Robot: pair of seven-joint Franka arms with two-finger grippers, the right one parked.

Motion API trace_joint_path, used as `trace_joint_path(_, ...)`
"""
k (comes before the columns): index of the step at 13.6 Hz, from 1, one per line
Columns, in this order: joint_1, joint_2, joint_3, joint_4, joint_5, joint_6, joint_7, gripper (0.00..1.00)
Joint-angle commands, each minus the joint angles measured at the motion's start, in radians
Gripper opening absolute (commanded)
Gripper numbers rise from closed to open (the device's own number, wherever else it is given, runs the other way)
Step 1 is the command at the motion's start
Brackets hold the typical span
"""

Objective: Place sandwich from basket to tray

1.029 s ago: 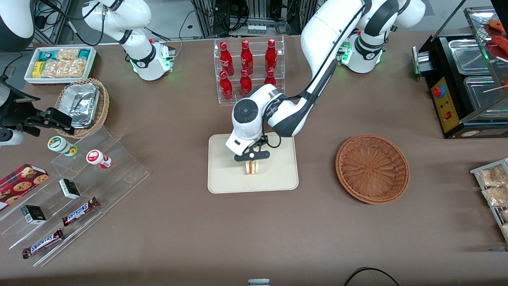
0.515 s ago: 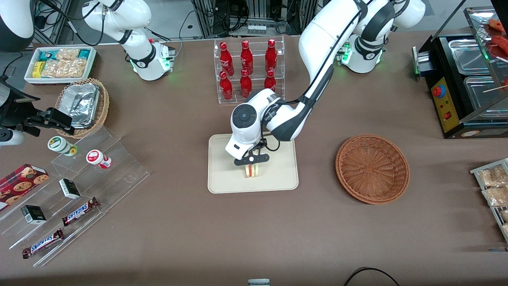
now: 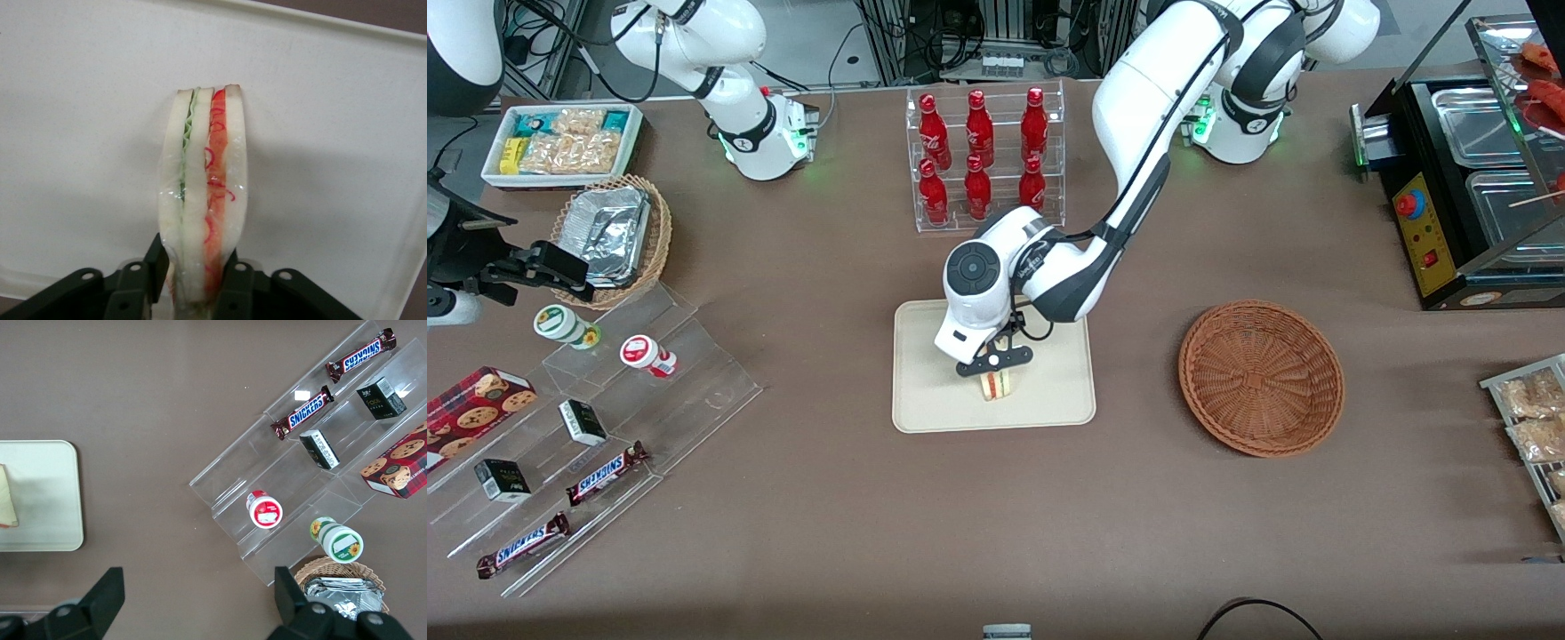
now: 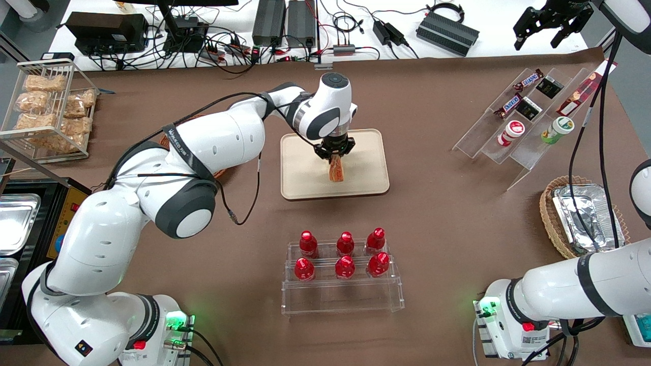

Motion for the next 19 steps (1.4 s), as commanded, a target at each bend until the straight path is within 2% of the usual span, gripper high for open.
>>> trace_joint_path(1,-0.015,-0.002,0.014,0.041,0.005,-0.040,-0.024,1.00)
trace_joint_path(6,-0.006,-0.071,0.009,0.121,-0.008,-0.175,-0.015,1.00)
trace_joint_path(10,-0.001,-0.143,0.012,0.124,-0.006,-0.223,0.007,1.00)
trace_joint_path(15,0.091,-0.198,0.014,0.118,0.003,-0.284,0.255,1.00)
trace_joint_path(17,0.167,-0.243,0.014,0.091,0.003,-0.310,0.316,1.00)
trace_joint_path(19,0.240,-0.303,0.014,0.014,0.002,-0.341,0.451,1.00)
